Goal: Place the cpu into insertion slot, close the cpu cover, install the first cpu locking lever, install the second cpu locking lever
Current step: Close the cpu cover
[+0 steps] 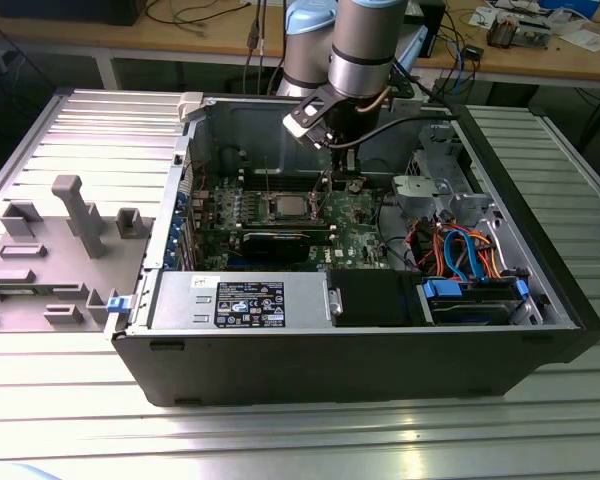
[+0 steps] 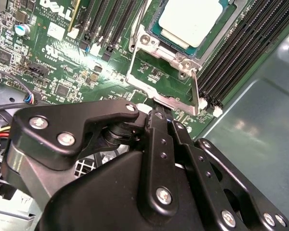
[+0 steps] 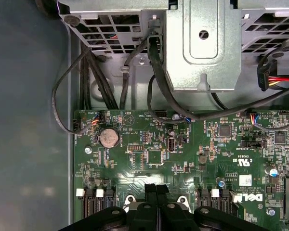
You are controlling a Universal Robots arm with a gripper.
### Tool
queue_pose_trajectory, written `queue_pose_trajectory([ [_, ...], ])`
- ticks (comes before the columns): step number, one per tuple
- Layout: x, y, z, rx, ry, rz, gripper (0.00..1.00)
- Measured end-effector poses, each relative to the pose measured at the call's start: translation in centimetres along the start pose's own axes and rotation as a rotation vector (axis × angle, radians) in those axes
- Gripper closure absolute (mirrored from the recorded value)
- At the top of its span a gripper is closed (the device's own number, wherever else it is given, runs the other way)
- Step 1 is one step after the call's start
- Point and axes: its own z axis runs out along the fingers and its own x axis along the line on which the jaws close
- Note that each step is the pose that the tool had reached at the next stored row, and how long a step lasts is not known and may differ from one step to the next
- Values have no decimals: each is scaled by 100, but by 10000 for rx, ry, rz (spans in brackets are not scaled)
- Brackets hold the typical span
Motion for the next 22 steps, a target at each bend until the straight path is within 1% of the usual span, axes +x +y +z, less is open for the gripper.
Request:
queue_pose_trajectory([
  [6, 1, 0, -20, 0, 2, 1, 89],
  [13, 1, -17, -23, 0, 1, 0, 89],
  [16, 1, -43, -23, 0, 1, 1, 89],
  [22, 1, -72, -23, 0, 1, 0, 89],
])
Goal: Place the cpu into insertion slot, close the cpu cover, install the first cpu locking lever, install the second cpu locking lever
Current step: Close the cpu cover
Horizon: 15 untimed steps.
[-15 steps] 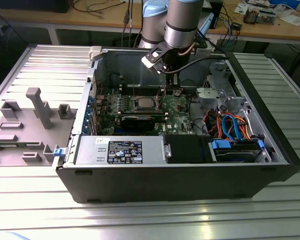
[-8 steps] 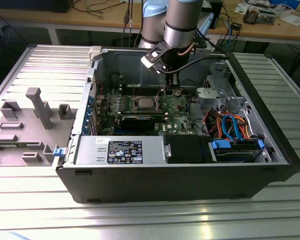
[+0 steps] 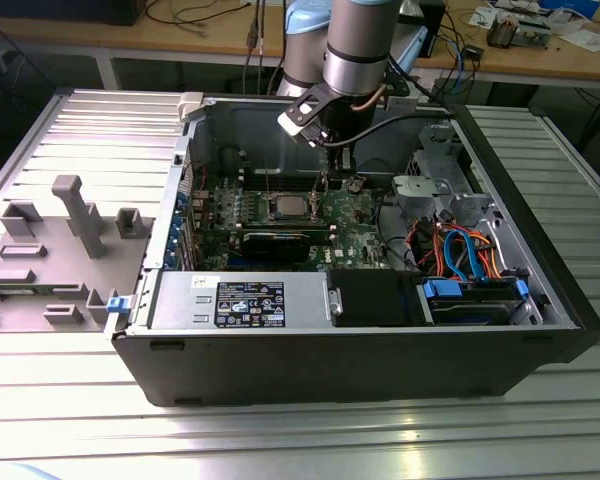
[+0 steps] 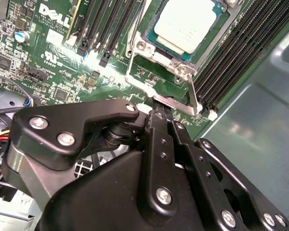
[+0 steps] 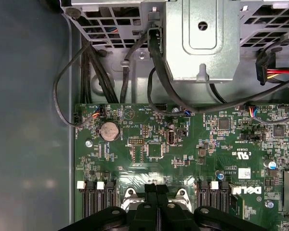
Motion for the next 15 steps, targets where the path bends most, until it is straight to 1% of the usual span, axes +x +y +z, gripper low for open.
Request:
queue_pose_trajectory([
  [15, 0, -93, 0, -1, 1, 0, 89],
])
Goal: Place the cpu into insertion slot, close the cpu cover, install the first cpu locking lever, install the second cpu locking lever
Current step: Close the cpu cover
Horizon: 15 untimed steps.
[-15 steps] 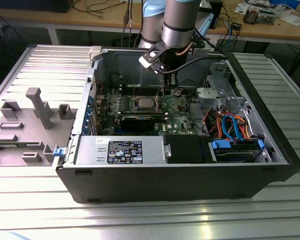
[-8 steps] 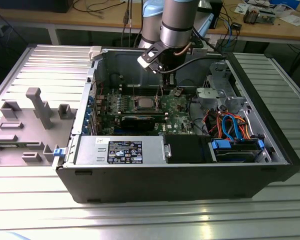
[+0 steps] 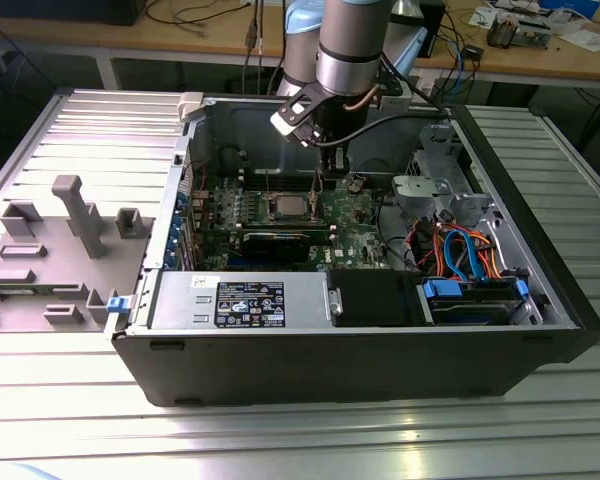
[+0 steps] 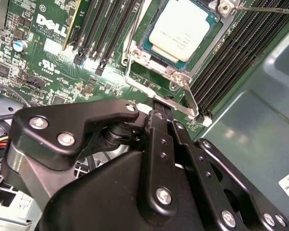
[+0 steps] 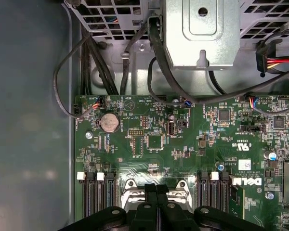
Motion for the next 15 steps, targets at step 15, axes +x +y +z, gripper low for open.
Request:
queue_pose_trajectory([
  [15, 0, -56, 0, 1, 0, 0, 89],
])
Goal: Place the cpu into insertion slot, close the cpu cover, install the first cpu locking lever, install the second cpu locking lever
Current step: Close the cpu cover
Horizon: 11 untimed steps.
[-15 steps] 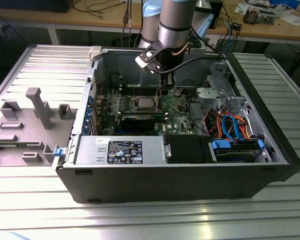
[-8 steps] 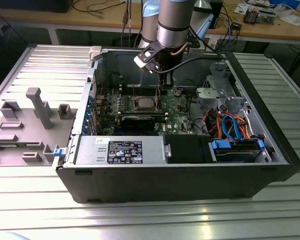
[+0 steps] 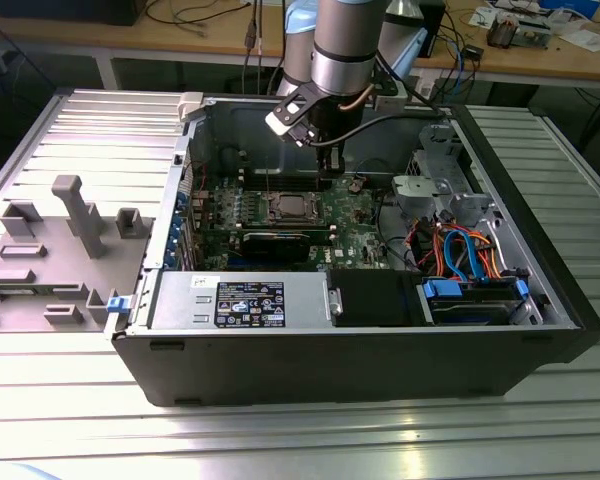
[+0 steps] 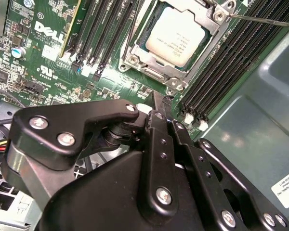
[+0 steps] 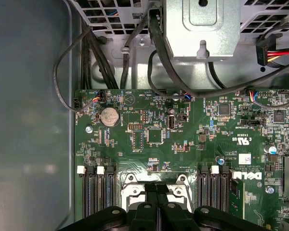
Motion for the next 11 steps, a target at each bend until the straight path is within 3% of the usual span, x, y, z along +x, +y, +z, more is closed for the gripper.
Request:
queue_pose_trajectory([
  [7, 0, -4, 0, -1, -1, 1, 89],
  [11, 0, -43, 18, -2, 1, 1, 89],
])
